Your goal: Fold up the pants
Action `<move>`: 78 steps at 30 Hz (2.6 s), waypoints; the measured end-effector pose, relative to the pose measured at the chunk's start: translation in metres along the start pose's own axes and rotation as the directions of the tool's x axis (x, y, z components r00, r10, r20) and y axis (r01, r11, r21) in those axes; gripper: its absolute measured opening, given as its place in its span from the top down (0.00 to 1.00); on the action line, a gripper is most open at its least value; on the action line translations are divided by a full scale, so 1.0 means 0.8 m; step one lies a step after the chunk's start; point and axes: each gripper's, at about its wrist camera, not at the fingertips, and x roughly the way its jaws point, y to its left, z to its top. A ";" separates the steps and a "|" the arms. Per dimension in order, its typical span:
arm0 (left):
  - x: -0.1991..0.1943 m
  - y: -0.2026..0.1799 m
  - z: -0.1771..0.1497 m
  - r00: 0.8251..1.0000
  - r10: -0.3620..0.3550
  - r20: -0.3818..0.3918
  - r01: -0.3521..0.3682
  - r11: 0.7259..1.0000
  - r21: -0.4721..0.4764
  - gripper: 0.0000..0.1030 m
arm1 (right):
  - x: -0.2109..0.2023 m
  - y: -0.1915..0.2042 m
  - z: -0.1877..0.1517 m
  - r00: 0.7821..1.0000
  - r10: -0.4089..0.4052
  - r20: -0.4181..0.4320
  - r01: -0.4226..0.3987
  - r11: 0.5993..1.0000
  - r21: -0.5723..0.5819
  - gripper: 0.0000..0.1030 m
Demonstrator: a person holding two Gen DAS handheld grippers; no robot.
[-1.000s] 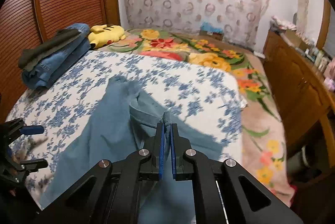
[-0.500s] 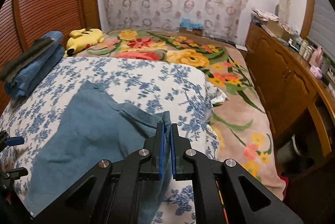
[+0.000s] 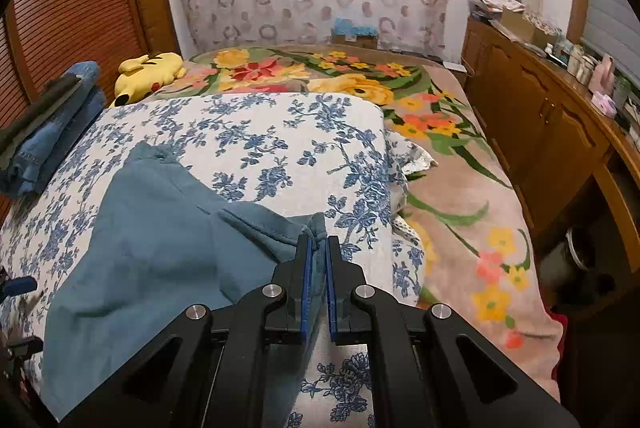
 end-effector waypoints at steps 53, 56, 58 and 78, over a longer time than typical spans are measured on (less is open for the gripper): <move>0.000 -0.020 -0.025 1.000 -0.009 -0.004 0.009 1.000 0.019 0.21 | -0.096 0.094 -0.155 0.999 0.004 0.048 -0.002 0.999 -0.048 0.44; -0.005 -0.015 -0.026 1.000 -0.019 -0.006 0.019 1.000 -0.005 0.21 | -0.096 0.094 -0.154 0.999 -0.001 0.037 0.002 0.999 -0.044 0.44; -0.008 -0.012 -0.027 1.000 -0.028 -0.011 0.028 0.999 -0.016 0.21 | -0.097 0.093 -0.152 1.000 -0.004 0.026 0.005 0.999 -0.041 0.44; -0.032 -0.043 -0.049 0.995 -0.097 -0.020 0.097 0.994 0.052 0.24 | -0.148 0.070 -0.175 1.000 0.003 0.027 -0.002 1.000 -0.007 0.44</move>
